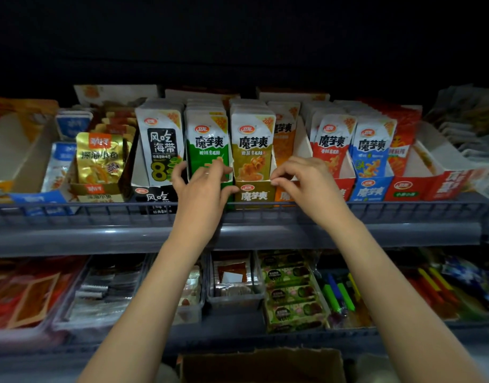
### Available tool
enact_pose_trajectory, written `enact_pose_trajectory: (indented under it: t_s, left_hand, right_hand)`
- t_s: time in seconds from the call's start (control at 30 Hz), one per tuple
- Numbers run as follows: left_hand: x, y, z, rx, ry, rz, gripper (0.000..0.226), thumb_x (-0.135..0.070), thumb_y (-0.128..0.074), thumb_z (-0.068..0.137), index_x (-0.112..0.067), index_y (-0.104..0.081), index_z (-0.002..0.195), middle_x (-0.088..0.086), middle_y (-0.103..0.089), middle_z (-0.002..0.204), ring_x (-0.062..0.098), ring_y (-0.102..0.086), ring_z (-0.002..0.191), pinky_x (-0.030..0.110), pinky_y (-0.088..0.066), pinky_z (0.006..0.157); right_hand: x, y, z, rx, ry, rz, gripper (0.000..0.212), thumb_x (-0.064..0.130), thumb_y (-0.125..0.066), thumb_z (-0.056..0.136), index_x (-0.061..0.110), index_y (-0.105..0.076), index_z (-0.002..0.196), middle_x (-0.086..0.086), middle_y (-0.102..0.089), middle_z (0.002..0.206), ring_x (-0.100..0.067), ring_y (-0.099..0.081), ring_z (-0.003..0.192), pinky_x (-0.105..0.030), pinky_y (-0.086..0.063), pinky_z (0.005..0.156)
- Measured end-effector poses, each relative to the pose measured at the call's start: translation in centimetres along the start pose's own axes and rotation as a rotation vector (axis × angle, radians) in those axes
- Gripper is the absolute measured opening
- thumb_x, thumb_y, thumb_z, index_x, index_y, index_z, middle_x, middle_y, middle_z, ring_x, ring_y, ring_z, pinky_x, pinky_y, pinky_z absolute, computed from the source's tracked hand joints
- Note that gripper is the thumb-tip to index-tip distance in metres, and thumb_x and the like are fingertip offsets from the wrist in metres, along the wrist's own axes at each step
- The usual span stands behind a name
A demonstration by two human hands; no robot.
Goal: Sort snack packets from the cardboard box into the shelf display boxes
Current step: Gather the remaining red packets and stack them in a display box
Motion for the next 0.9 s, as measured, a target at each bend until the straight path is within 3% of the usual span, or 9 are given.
enact_pose_trajectory:
  t_s: [0.1, 0.2, 0.33, 0.47, 0.57, 0.73, 0.83, 0.9]
  left_hand:
    - [0.1, 0.0, -0.3, 0.008, -0.036, 0.068, 0.023, -0.013, -0.067, 0.084, -0.001, -0.060, 0.102, 0.008, -0.069, 0.095, 0.030, -0.062, 0.098, 0.055, -0.016, 0.107]
    - [0.1, 0.6, -0.8, -0.031, -0.061, 0.158, 0.018, -0.015, -0.069, 0.081, -0.010, -0.063, 0.097, 0.004, -0.067, 0.094, 0.027, -0.058, 0.104, 0.050, -0.011, 0.108]
    - [1.4, 2.1, -1.6, -0.095, 0.015, 0.175, 0.024, -0.017, -0.070, 0.079, -0.017, -0.067, 0.103, 0.005, -0.062, 0.112, 0.028, -0.050, 0.115, 0.048, -0.012, 0.106]
    - [3.3, 3.4, -2.6, -0.158, 0.119, 0.152, 0.021, -0.025, -0.070, 0.082, -0.019, -0.068, 0.102, 0.006, -0.058, 0.121, 0.027, -0.046, 0.118, 0.048, -0.018, 0.104]
    - [4.0, 3.9, -3.0, -0.202, 0.177, 0.099, 0.029, -0.026, -0.070, 0.083, -0.019, -0.065, 0.110, 0.007, -0.056, 0.124, 0.024, -0.046, 0.119, 0.050, -0.022, 0.104]
    - [4.0, 3.5, -3.2, -0.199, 0.229, 0.106, 0.040, -0.027, -0.064, 0.083, -0.021, -0.059, 0.122, -0.001, -0.061, 0.121, 0.019, -0.047, 0.121, 0.056, -0.016, 0.106]
    - [4.5, 3.5, -3.0, -0.189, 0.173, 0.091, 0.035, -0.015, -0.066, 0.082, -0.023, -0.063, 0.116, -0.003, -0.065, 0.109, 0.017, -0.046, 0.115, 0.060, -0.015, 0.104]
    - [4.9, 3.7, -2.8, -0.190, 0.127, 0.084, 0.023, -0.015, -0.058, 0.084, -0.022, -0.068, 0.103, -0.002, -0.067, 0.105, 0.017, -0.044, 0.113, 0.060, -0.014, 0.103]
  right_hand:
    - [-0.2, 0.1, -0.3, -0.035, -0.017, 0.022, 0.012, 0.029, -0.063, 0.085, 0.019, -0.070, 0.087, 0.010, -0.063, 0.087, -0.014, -0.061, 0.081, -0.046, -0.049, 0.080]
    - [0.0, 0.2, -0.6, -0.091, -0.021, 0.036, 0.006, 0.022, -0.068, 0.085, 0.017, -0.071, 0.087, 0.008, -0.065, 0.087, -0.011, -0.061, 0.082, -0.041, -0.051, 0.076]
    - [0.2, 0.3, -0.6, -0.068, -0.011, 0.037, 0.008, 0.021, -0.068, 0.085, 0.016, -0.071, 0.090, 0.006, -0.065, 0.089, -0.010, -0.060, 0.085, -0.037, -0.051, 0.076]
    - [1.8, 0.9, -0.7, -0.104, 0.021, -0.102, 0.021, 0.035, -0.058, 0.089, 0.020, -0.066, 0.101, 0.004, -0.060, 0.103, -0.014, -0.051, 0.102, -0.030, -0.032, 0.086]
    - [5.4, 1.4, 0.5, -0.183, 0.064, -0.086, 0.024, 0.029, -0.044, 0.097, 0.020, -0.065, 0.105, 0.005, -0.064, 0.104, -0.016, -0.053, 0.103, -0.028, -0.029, 0.084]
    - [10.5, -3.2, 4.6, 0.148, 0.134, -0.340, 0.050, 0.037, -0.018, 0.100, 0.020, -0.064, 0.114, 0.001, -0.064, 0.115, -0.017, -0.050, 0.115, -0.033, -0.020, 0.101]
    - [11.0, -5.7, 5.9, 0.307, 0.164, -0.470, 0.058, 0.035, -0.014, 0.101, 0.016, -0.067, 0.088, -0.002, -0.063, 0.089, -0.017, -0.051, 0.107, -0.040, -0.015, 0.110]
    - [10.4, -7.2, 6.3, 0.428, 0.164, -0.502, 0.062, 0.035, -0.011, 0.101, 0.013, -0.062, 0.074, -0.001, -0.055, 0.075, -0.016, -0.050, 0.106, -0.040, -0.009, 0.114]
Point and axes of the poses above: each hand's wrist, its own z-axis towards the middle knuckle, its own y-axis out of the back of the hand, x = y × z, the point moved 6 cm from there along z, towards the middle knuckle
